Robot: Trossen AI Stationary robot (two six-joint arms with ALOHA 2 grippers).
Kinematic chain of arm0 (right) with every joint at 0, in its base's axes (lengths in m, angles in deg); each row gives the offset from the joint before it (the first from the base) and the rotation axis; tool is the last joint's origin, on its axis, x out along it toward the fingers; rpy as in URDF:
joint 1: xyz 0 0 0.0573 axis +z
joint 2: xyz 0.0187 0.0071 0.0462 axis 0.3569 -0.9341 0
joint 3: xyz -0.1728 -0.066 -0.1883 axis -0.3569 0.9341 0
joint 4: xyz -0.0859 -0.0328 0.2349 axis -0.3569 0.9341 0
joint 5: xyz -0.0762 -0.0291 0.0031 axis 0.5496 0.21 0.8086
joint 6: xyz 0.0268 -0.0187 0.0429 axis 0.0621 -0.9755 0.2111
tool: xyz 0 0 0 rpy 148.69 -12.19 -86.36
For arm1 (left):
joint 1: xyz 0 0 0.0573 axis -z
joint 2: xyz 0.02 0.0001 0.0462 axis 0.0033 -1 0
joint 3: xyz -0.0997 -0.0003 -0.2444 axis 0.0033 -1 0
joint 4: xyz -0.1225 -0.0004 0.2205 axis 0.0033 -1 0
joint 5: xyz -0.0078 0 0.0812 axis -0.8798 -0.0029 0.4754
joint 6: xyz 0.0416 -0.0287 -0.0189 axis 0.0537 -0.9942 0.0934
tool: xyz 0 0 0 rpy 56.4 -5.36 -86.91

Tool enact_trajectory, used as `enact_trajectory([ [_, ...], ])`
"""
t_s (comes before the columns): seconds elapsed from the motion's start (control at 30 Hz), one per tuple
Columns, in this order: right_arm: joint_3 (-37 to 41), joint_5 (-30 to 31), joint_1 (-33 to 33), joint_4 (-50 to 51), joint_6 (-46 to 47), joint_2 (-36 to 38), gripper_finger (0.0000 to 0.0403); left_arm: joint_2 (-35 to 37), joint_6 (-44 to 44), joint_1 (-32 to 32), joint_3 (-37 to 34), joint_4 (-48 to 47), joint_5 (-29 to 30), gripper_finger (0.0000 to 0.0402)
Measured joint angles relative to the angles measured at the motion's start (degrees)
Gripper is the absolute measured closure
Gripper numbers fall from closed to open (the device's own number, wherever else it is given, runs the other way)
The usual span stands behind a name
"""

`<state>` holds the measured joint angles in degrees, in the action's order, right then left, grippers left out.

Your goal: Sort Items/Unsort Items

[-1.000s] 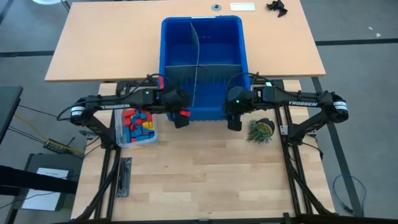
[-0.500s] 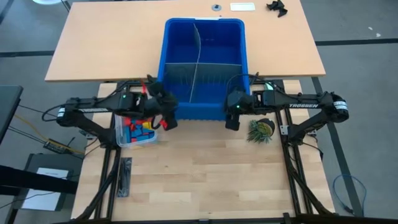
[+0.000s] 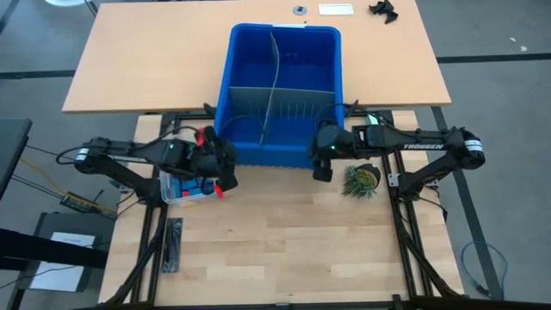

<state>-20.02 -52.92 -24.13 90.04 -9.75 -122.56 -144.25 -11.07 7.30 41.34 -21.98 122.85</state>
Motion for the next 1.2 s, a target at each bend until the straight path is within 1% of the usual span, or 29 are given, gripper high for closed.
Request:
enact_trajectory([
  [0.1, -0.1, -3.1, 1.6, 3.5, 0.2, 0.0, 0.0176, 0.0, -1.6, 0.5, -1.7, 0.1, 0.0, 0.0172],
  [0.17, 0.1, -3.5, 2.5, 6.9, -0.1, -0.1, 0.0176, 0.0, -2.3, 0.9, -2.4, 0.3, 0.1, 0.0172],
  [0.3, 0.0, -1.5, 3.9, 6.7, 0.3, 0.3, 0.0181, 0.0, -2.3, 1.9, -2.8, 2.4, 0.1, 0.0172],
  [0.4, 0.0, -1.3, 5.3, 5.9, 0.8, 1.0, 0.0187, 0.0, -2.7, 3.3, -1.9, 2.3, 0.1, 0.0172],
  [0.63, 0.0, -1.3, 8.5, 5.3, 4.9, 1.2, 0.0188, 1.0, -7.5, 8.5, 0.1, 0.3, 0.2, 0.0172],
  [0.73, 0.0, -1.2, 9.3, 5.2, 7.2, 1.2, 0.0188, 1.3, -11.9, 10.2, 0.1, -3.4, 0.2, 0.0172],
  [0.87, 0.0, -1.2, 10.3, 5.1, 9.9, 1.3, 0.0188, 1.3, -20.2, 13.4, 0.1, -10.4, 0.1, 0.0172],
  [0.97, 0.0, -1.0, 11.0, 4.5, 11.2, 1.3, 0.0188, 1.3, -25.9, 16.1, 0.1, -13.4, -0.5, 0.0172],
  [1.1, 0.0, -0.4, 11.7, 3.4, 12.3, 1.3, 0.0188, 2.1, -32.2, 19.7, -0.7, -15.9, -5.9, 0.0172],
  [1.2, 0.0, -0.4, 11.9, 1.1, 12.7, 1.3, 0.0188, 2.8, -36.1, 21.9, -3.7, -17.1, -9.6, 0.0172],
])
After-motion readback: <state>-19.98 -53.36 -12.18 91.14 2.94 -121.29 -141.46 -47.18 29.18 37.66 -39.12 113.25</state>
